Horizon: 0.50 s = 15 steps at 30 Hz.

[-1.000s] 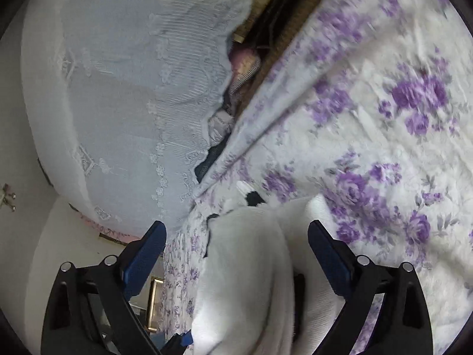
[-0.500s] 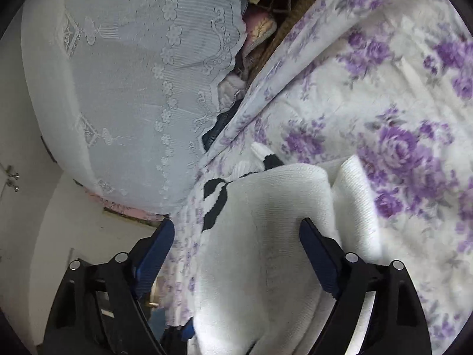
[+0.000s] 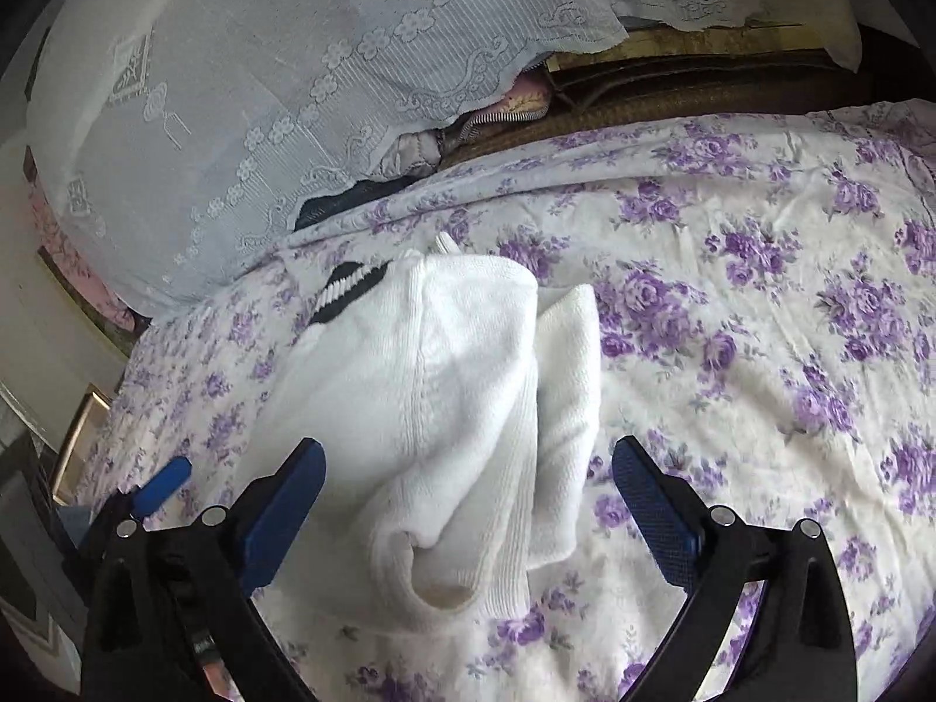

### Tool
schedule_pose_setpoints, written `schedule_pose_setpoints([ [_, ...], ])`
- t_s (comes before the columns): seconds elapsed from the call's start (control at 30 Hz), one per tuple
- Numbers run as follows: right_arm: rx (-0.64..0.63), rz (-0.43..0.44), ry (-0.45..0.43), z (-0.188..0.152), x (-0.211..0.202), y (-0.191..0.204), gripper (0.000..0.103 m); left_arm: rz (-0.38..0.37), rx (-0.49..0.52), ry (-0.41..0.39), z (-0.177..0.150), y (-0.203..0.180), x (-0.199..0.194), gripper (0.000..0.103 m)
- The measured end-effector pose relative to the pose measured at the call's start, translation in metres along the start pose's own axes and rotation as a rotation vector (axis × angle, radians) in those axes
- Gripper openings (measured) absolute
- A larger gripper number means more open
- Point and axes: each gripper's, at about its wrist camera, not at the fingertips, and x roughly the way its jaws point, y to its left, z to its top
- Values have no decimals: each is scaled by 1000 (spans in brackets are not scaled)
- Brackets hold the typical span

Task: Fold small clothes

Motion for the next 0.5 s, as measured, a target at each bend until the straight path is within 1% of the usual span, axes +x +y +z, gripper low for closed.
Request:
schedule_pose_setpoints([
  [0.07,-11,-26,24,-10,4,0,99,-20,-26,12,-3,6,6,97],
  [0.17,-31,-125,82,-23,22,-6,100,-29,-20,7,-6,8,10,99],
  [0.23,-27,-123,92,-29,30,-11,100,-30,-3,10,-8,6,12,99],
  [0.3,-33,-124,83,-30,29,-11,100,-25,4,6,-9,5,12,99],
  [0.37,-49,-144,69,-30,26,-7,99,-25,8,4,-9,5,11,99],
  [0.47,-78,-167,16,-30,14,5,99,-32,-1,2,-7,7,9,99],
  [0.5,-93,-161,-10,-28,9,10,99,-37,-7,-2,-5,9,7,99],
])
